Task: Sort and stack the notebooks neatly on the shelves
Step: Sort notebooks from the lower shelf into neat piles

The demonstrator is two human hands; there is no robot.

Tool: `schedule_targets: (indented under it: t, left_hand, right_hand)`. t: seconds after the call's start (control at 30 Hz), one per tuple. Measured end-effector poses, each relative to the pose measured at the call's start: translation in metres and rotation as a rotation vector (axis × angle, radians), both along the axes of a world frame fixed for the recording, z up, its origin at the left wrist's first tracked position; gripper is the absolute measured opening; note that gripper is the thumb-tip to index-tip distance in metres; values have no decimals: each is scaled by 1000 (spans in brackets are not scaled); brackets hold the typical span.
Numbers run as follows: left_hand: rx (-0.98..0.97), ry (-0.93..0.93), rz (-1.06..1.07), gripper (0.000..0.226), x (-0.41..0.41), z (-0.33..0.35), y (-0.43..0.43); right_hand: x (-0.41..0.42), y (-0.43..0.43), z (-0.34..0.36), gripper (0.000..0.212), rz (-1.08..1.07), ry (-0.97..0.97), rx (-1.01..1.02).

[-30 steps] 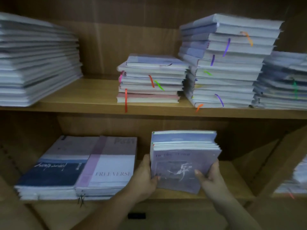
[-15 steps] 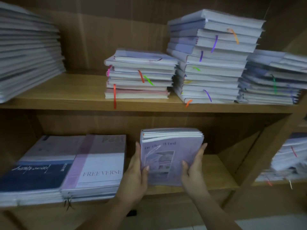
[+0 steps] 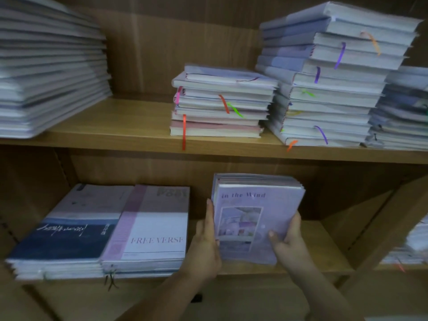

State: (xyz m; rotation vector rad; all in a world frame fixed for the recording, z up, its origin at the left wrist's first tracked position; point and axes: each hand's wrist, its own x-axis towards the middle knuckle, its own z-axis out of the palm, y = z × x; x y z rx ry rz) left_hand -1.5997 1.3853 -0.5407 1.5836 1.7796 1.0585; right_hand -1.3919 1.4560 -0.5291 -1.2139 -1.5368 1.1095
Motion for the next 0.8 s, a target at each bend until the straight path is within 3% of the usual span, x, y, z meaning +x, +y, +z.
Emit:
schedule_targets:
  t: [0.17, 0.27, 0.53, 0.67, 0.8]
  left_hand:
    - [-19, 61, -80, 100, -13, 25, -3]
    - [-10, 0, -22, 90, -11, 26, -17]
    - [-206, -116, 219, 40, 21, -13, -37]
    - [-165, -176, 336, 10, 12, -19, -39]
    - [-164, -167, 362, 7, -1, -19, -47]
  right_hand:
    - [4, -1, 11, 89, -17, 20, -1]
    - [6, 1, 10, 95, -12, -3, -55]
    - [3, -1, -24, 58, -29, -280, -293]
    - [-11, 9, -28, 48, -52, -282, -259]
    - [-35, 9, -34, 48, -67, -260, -283]
